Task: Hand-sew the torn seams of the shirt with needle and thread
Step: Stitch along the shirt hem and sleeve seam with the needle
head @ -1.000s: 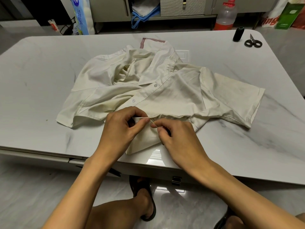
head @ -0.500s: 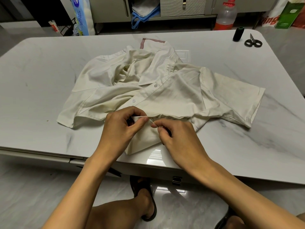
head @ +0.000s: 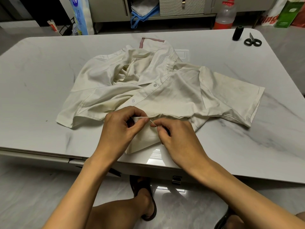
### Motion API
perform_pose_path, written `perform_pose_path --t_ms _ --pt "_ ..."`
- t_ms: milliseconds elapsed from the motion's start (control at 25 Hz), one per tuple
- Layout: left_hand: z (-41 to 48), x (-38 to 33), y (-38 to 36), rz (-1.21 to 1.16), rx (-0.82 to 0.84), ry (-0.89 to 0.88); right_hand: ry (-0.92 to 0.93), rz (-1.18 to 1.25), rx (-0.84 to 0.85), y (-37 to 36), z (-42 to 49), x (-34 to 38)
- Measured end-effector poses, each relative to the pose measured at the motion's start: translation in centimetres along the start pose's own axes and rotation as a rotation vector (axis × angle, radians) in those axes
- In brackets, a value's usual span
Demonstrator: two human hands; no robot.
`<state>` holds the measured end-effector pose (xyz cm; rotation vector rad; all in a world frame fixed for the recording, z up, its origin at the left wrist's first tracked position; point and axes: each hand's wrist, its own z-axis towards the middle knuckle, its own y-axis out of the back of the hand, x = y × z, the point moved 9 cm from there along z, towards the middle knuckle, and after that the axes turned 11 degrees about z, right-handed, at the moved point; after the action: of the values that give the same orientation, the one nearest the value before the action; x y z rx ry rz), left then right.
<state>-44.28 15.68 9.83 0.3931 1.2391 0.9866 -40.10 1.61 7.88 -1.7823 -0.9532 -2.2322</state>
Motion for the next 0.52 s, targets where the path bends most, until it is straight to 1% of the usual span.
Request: perform_pose_path --t_ms 240,400,520 --pt "-0.6 -2.1 1.1 0.165 -0.144 -0.174 0.008 0.016 -0.052 0.0 0.1 -0.3" --pt "-1.3 -3.5 0.7 0.259 -0.217 -0.328 -0.008 0.105 -0.110 0.1 0.0 -0.4" --pt "-1.6 -4.2 0.5 0.308 -0.248 -0.386 -0.008 0.155 -0.134 0.1 -0.2 -0.5"
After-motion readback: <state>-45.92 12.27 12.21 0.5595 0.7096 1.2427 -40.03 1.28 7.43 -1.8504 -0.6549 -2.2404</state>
